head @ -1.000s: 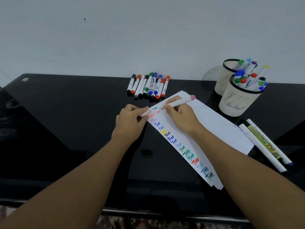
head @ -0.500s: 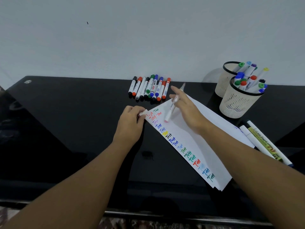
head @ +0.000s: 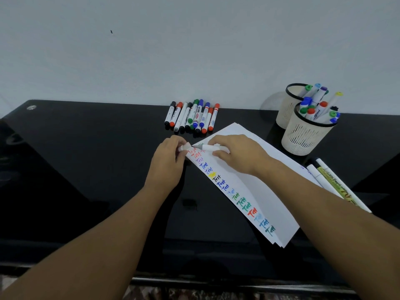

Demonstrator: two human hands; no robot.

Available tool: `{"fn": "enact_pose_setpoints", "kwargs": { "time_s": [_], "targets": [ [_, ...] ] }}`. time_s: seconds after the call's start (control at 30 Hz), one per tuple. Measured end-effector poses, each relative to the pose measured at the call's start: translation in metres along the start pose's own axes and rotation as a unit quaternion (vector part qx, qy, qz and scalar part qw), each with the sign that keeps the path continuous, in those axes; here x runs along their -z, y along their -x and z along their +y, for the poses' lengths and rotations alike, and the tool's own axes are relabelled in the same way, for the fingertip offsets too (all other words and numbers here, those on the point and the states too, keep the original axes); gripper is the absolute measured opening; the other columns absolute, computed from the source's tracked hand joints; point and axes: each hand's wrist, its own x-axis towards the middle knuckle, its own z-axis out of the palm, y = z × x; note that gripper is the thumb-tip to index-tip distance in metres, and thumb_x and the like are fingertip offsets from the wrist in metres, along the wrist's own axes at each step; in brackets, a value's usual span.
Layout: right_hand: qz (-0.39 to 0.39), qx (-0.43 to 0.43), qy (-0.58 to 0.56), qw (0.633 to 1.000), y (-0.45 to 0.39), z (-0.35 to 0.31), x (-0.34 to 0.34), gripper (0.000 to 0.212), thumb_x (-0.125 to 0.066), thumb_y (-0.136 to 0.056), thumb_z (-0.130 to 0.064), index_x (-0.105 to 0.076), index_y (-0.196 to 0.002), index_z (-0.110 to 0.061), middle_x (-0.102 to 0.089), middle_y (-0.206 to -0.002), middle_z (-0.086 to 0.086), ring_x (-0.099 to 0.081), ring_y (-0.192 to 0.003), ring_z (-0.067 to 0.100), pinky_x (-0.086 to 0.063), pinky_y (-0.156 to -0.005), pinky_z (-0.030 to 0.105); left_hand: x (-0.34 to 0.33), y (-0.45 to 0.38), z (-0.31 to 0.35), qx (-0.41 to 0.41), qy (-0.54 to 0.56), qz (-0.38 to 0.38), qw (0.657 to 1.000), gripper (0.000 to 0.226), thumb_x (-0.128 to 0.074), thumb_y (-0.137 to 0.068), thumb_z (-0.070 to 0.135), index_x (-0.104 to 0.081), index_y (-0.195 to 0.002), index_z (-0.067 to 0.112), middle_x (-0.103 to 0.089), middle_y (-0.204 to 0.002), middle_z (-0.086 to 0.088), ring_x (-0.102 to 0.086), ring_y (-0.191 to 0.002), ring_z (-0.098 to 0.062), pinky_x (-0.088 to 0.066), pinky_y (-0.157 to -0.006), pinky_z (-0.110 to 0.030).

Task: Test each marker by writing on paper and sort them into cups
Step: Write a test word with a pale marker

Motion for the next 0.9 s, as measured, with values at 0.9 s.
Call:
{"fn": "enact_pose_setpoints", "kwargs": {
  "time_s": [0.9],
  "targets": [
    [-0.060, 0.120, 0.070, 0.989, 0.007, -0.021, 0.002, 0.040, -0.040, -0.110, -0.038, -0.029, -0.148, -0.035, -0.065, -0.120, -0.001, -0.062, -0.090, 0.019, -0.053, -0.078, 0.041, 0.007, 0.016, 0.013, -0.028, 0.071, -0.018, 0.997, 0.046, -0.072, -0.094, 0.018, -0.039, -0.121, 0.034, -0.062, -0.114, 0.009, -0.063, -0.101, -0.003, -0.054, -0.091, -0.023]
  ]
}}
